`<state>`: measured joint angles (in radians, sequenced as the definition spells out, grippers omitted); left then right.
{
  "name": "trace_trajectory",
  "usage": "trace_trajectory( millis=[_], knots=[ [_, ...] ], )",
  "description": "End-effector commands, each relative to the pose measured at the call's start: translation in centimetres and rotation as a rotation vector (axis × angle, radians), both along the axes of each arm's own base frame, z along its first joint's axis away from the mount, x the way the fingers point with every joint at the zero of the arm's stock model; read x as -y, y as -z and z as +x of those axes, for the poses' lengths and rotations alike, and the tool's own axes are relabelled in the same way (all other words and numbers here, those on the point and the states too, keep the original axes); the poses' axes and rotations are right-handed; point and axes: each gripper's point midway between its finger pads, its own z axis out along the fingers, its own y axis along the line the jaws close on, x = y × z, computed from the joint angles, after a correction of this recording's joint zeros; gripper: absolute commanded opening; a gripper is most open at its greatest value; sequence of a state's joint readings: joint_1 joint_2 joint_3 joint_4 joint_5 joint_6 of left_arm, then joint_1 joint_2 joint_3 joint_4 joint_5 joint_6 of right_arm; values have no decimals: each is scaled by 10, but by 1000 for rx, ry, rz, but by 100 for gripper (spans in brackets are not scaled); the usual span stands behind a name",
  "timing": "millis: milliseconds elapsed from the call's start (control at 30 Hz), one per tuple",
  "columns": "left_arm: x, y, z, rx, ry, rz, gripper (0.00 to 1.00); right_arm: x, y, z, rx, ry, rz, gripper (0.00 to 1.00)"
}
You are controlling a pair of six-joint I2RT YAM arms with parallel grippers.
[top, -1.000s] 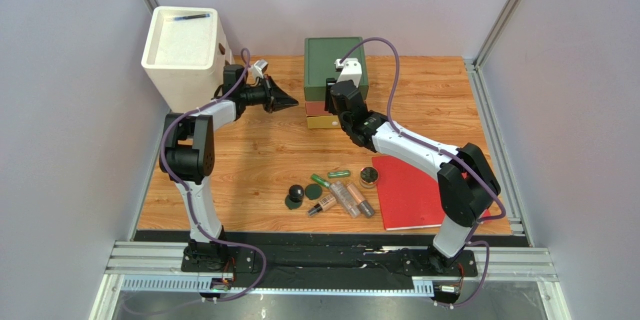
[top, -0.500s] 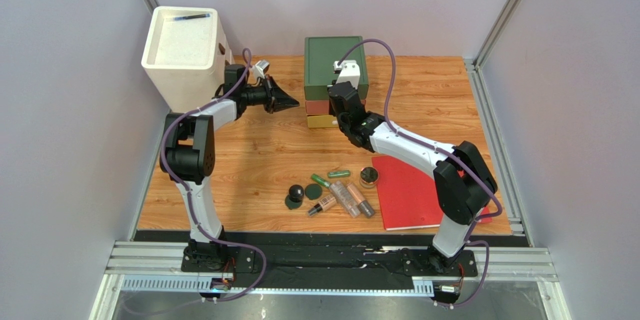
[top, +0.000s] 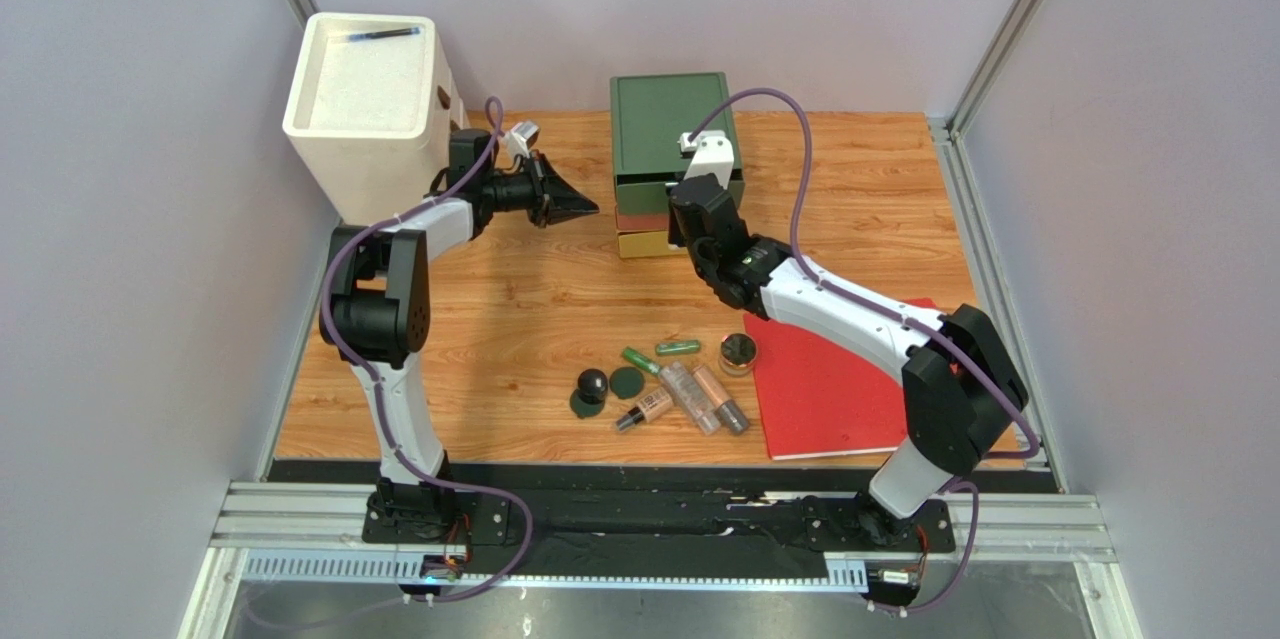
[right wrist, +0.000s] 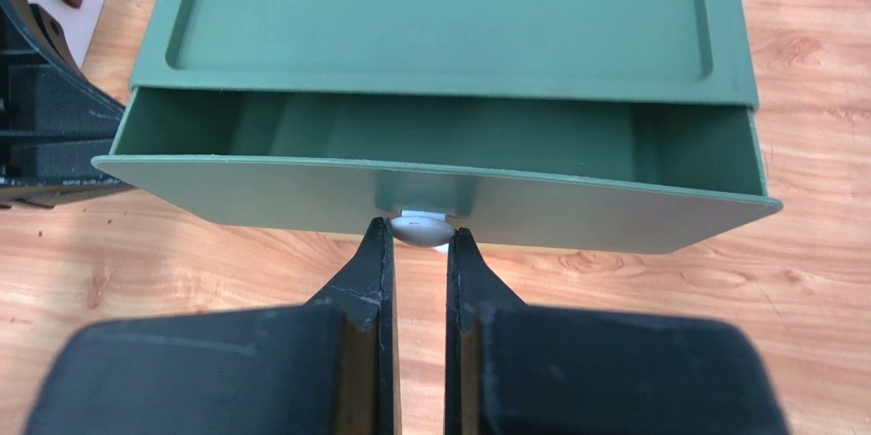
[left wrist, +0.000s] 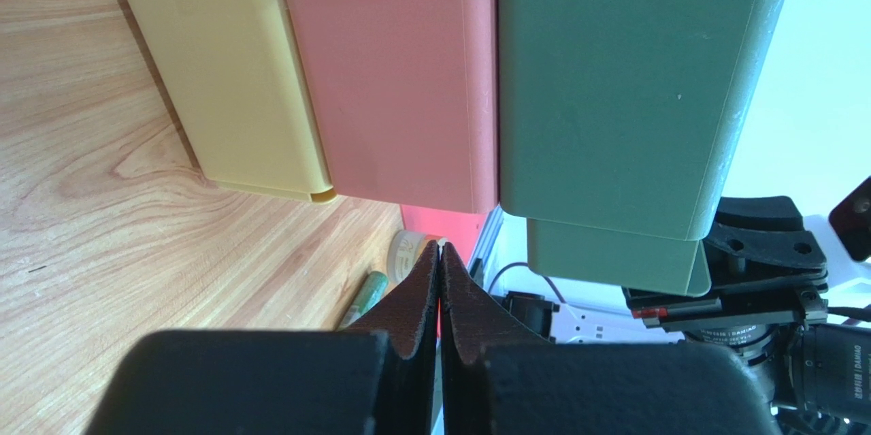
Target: Organize the makeup
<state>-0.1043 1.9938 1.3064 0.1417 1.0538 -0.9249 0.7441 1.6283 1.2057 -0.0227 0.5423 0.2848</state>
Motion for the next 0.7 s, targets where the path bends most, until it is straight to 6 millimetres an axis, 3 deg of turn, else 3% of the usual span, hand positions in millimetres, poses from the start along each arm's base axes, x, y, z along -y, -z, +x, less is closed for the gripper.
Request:
trace_trajectory(
  millis=[0,367,667],
  knots=[
    [3,-12,4,60,21,-5,0,8,-15,-14,-8,15,57,0],
    [4,-12,5,60,15,-10,0,6,3,-45,-72,-27,52,0],
    [4,-11,3,59,14,-12,0,5,10,-56,-115,-37,54,0]
  ],
)
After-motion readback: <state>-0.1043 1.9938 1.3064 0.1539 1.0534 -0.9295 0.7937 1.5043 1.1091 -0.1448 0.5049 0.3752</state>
